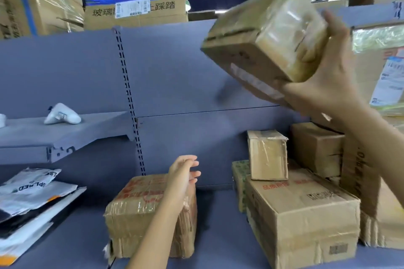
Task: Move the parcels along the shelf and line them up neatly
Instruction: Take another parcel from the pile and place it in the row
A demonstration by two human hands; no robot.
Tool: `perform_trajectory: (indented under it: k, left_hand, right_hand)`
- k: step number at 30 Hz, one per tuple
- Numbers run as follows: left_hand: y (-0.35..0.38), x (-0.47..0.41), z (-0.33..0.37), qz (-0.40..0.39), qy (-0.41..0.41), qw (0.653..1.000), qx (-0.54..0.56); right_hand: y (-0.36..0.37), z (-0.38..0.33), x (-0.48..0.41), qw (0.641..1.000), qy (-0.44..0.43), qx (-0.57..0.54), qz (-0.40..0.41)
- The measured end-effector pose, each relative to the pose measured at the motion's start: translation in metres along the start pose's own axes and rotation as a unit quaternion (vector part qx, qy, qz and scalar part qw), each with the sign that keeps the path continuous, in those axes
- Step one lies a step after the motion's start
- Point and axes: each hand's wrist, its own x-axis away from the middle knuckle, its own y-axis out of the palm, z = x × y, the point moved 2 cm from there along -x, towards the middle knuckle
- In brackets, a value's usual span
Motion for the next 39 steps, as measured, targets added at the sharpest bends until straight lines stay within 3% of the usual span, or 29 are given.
perform_trajectory:
  k: [3,8,10,12,14,16,21,24,26,29,36,39]
  left_hand:
    - [-0.009,-0.003,0.008,0.001,0.014,1.0,0.006]
    - [-0.02,0.0,0.027,-0.026,0.039,0.998,0.038]
    - [-0.025,0.009,0.035,-0.072,0.054,0.992,0.09]
    - [-0.029,0.02,0.041,-0.155,0.062,0.973,0.157]
    - [-0.037,0.031,0.041,-0.224,0.063,0.962,0.14]
    - [-0.047,0.038,0.036,-0.237,0.063,0.965,0.091]
    - [-0.078,0.051,0.031,-0.184,0.082,0.977,0.076]
    - [-0.098,0.055,0.038,-0.145,0.128,0.976,0.103]
    - [-0.114,0.056,0.052,-0.119,0.172,0.973,0.094]
    - [-0.137,0.056,0.073,-0.101,0.2,0.973,0.049]
    - [-0.145,0.059,0.075,-0.116,0.158,0.98,0.038]
    - [-0.138,0.06,0.061,-0.114,0.131,0.983,0.063]
  right_hand:
    - [-0.023,0.01,-0.023,0.977,0.046,-0.188,0.09]
    - [-0.013,0.003,-0.005,0.829,0.237,-0.502,0.073]
    - [0.001,0.0,0.012,0.778,0.307,-0.547,0.038]
    - [0.019,-0.004,0.034,0.76,0.359,-0.541,-0.008]
    - [0.036,-0.008,0.055,0.746,0.392,-0.536,-0.056]
    - [0.047,-0.015,0.069,0.725,0.411,-0.547,-0.083]
    - [0.064,-0.027,0.081,0.718,0.392,-0.546,-0.183]
    - [0.067,-0.037,0.078,0.733,0.343,-0.526,-0.261]
    - [0.068,-0.04,0.072,0.745,0.315,-0.528,-0.259]
    - [0.072,-0.041,0.073,0.733,0.341,-0.54,-0.234]
    - [0.092,-0.044,0.097,0.73,0.345,-0.543,-0.23]
    - [0.092,-0.039,0.102,0.73,0.356,-0.552,-0.188]
